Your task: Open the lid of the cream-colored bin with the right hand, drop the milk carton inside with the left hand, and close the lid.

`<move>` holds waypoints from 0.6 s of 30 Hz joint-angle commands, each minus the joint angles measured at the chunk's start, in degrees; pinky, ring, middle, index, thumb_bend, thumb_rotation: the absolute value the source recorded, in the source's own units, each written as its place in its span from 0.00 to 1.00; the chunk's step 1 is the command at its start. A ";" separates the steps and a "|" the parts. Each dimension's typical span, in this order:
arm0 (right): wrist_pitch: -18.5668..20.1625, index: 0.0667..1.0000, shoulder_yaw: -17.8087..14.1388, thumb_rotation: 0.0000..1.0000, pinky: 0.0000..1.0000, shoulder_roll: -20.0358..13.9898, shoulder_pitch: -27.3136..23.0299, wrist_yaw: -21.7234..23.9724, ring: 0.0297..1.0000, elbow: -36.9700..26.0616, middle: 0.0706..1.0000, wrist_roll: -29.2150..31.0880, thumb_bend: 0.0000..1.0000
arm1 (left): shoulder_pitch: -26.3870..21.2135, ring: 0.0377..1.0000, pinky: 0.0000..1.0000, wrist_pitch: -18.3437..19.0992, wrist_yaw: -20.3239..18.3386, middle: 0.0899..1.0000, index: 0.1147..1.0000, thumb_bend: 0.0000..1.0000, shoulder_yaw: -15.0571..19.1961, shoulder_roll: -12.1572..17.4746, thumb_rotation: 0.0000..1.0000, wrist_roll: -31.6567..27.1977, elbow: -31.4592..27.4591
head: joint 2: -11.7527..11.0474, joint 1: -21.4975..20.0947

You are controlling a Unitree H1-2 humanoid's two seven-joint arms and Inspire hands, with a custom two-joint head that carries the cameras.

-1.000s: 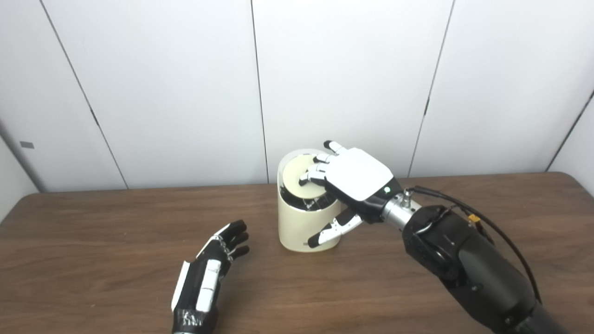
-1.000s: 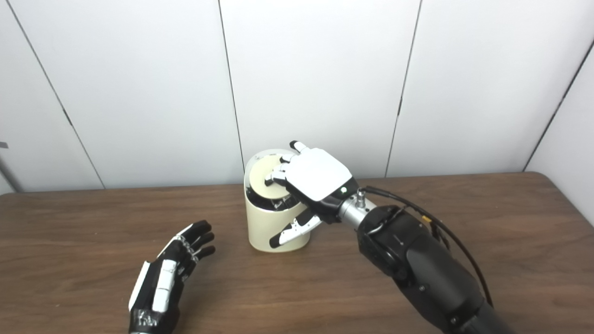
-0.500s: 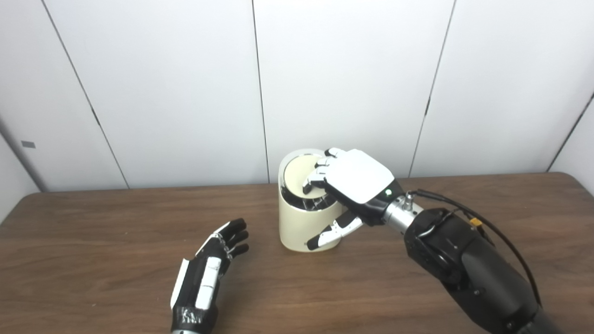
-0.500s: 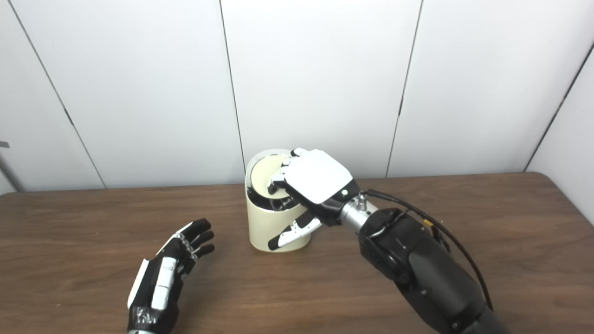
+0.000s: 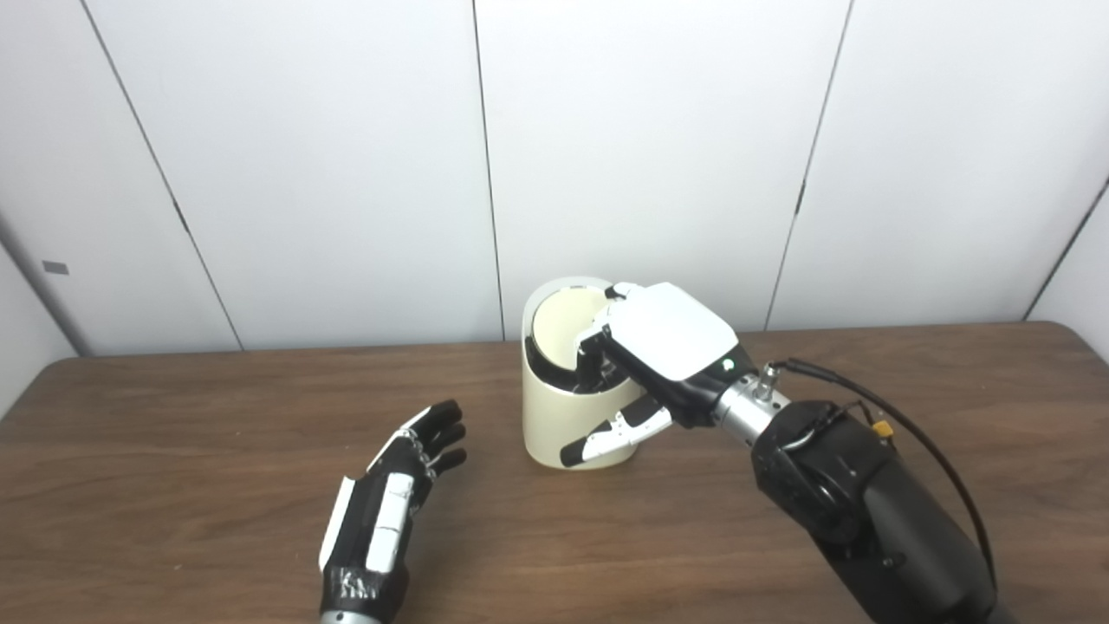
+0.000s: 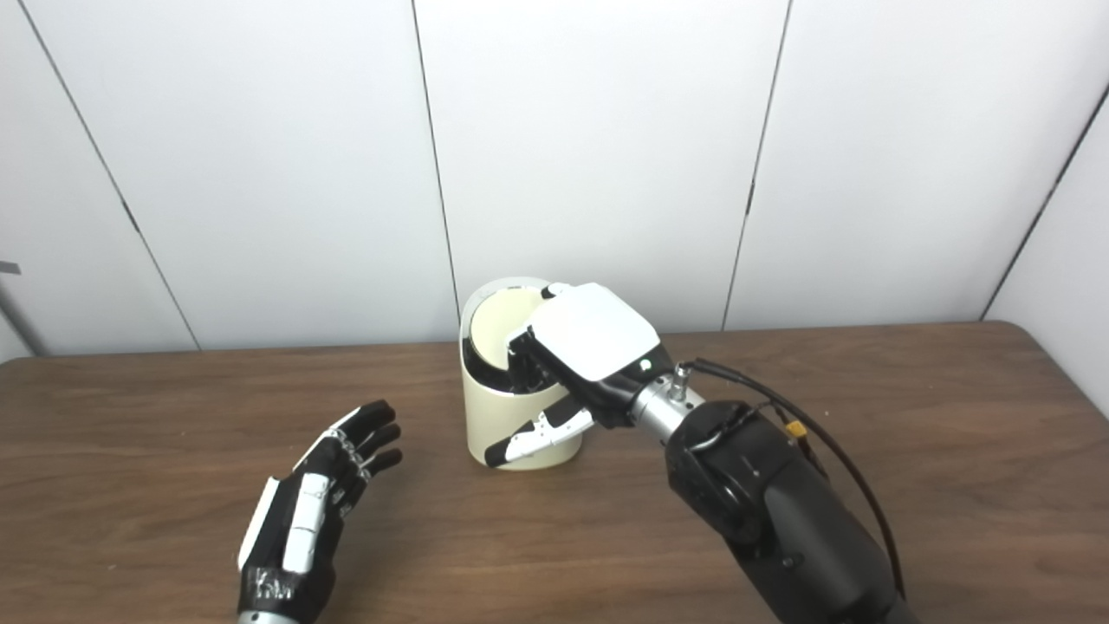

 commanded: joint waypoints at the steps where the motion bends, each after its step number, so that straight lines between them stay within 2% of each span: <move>1: 0.21 0.47 1.20 0.82 0.87 -0.37 1.71 3.57 0.73 1.21 0.54 0.58 0.77 | -0.95 0.85 0.82 -0.70 0.26 0.85 0.83 0.72 -0.06 -0.51 0.86 -0.08 -2.69 | 0.07 -0.08; 3: 0.42 0.48 1.39 0.85 0.86 -0.28 1.86 3.70 0.74 1.24 0.56 0.33 0.77 | -0.89 0.85 0.81 -0.60 0.37 0.84 0.83 0.72 0.02 -0.54 0.85 -0.17 -2.82 | 0.08 -0.08; 9: 1.49 0.50 0.79 0.82 0.91 -0.14 1.66 3.88 0.76 0.90 0.59 0.49 0.76 | -0.83 0.85 0.81 -0.47 0.28 0.85 0.83 0.71 0.12 -0.22 0.85 -0.12 -2.57 | -0.07 -0.42; 14: 1.32 0.56 -0.73 0.81 0.89 -0.21 1.30 1.52 0.76 0.48 0.61 1.73 0.77 | -1.04 0.85 0.82 -0.75 0.16 0.85 0.84 0.72 0.15 -0.07 0.85 0.04 -1.77 | -0.50 -0.58; 18: 0.95 0.57 -2.49 0.76 0.87 0.27 1.56 -1.54 0.75 -1.47 0.60 2.51 0.79 | -1.16 0.85 0.82 -1.22 0.12 0.85 0.84 0.72 0.14 -0.08 0.85 0.12 -1.39 | -0.70 -0.67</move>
